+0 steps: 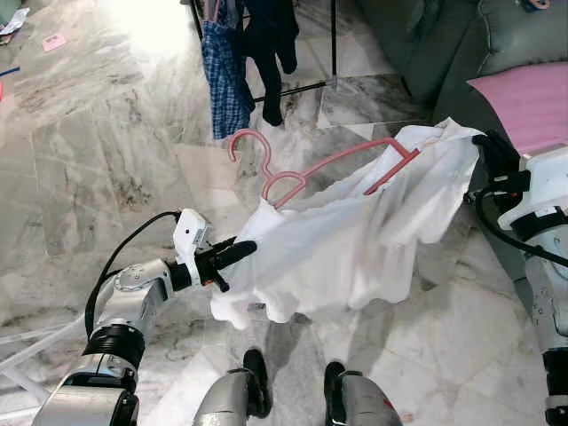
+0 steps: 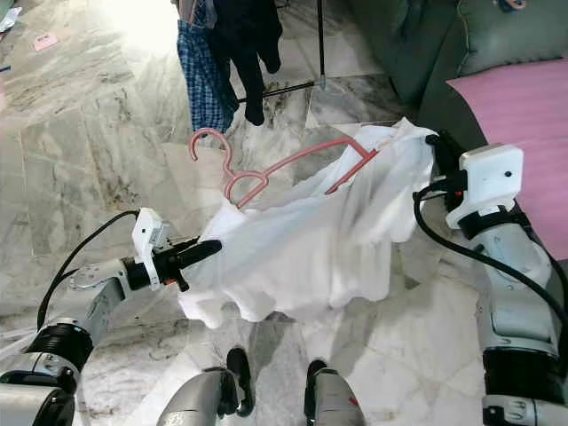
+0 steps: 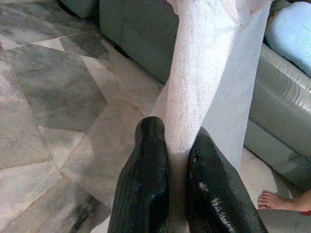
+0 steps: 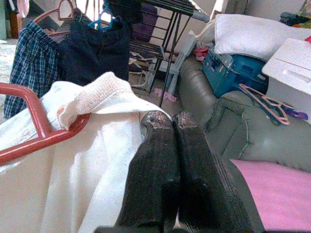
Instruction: Hang hanger
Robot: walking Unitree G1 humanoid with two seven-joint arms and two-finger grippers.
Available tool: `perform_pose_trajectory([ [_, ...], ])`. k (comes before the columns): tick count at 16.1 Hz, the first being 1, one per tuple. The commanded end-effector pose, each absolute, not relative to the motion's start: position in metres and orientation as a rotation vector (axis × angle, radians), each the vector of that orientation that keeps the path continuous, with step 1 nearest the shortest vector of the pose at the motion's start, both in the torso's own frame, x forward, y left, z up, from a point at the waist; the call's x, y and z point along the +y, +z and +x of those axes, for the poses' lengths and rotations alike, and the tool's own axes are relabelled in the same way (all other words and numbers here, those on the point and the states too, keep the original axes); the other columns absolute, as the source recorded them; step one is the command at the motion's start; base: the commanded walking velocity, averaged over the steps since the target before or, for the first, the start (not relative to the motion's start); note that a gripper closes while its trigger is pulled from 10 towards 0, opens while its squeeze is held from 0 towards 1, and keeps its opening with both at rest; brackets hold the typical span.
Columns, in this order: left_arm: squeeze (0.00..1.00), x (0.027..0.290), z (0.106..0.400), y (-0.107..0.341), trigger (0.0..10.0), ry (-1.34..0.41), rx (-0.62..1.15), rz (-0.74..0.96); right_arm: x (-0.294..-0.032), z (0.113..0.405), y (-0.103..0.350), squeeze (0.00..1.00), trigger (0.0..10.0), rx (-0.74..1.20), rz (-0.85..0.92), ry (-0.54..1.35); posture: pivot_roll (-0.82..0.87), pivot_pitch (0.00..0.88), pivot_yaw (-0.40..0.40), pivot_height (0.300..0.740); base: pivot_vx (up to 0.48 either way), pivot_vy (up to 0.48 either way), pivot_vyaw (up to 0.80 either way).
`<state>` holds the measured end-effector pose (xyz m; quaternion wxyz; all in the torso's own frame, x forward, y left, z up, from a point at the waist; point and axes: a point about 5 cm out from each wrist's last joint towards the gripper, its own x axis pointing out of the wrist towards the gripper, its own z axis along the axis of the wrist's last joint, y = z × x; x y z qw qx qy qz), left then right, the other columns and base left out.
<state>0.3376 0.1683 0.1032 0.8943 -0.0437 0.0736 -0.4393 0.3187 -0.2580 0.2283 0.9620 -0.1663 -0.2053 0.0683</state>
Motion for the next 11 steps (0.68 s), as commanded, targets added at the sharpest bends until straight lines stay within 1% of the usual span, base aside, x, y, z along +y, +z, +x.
perform_pose_trajectory([
  [1, 0.00, 0.183, 0.337, 0.100, 0.0, -0.826, 0.149, -0.161, -0.269, 0.315, 0.227, 0.00, 0.0, -0.416, -0.327, 0.086, -0.03, 0.314, 0.050, 0.740, 0.000, 0.000, 0.00],
  [6, 0.00, 0.187, 0.347, 0.114, 0.0, -0.740, 0.083, -0.313, -0.267, 0.316, 0.223, 0.00, 0.0, -0.402, -0.314, 0.098, -0.04, 0.306, 0.046, 0.740, 0.000, 0.000, 0.00],
  [8, 0.00, 0.181, 0.347, 0.117, 0.0, -0.786, 0.076, -0.354, -0.267, 0.318, 0.220, 0.00, 0.0, -0.389, -0.286, 0.100, -0.04, 0.306, 0.042, 0.740, 0.000, 0.000, 0.00],
  [9, 0.00, 0.180, 0.347, 0.118, 0.0, -0.794, 0.075, -0.364, -0.268, 0.319, 0.219, 0.00, 0.0, -0.385, -0.274, 0.095, -0.04, 0.305, 0.041, 0.740, 0.000, 0.000, 0.00],
  [11, 0.00, 0.183, 0.350, 0.120, 0.0, -0.744, 0.063, -0.346, -0.270, 0.320, 0.215, 0.00, 0.0, -0.377, -0.245, 0.080, -0.03, 0.304, 0.040, 0.740, 0.000, 0.000, 0.00],
])
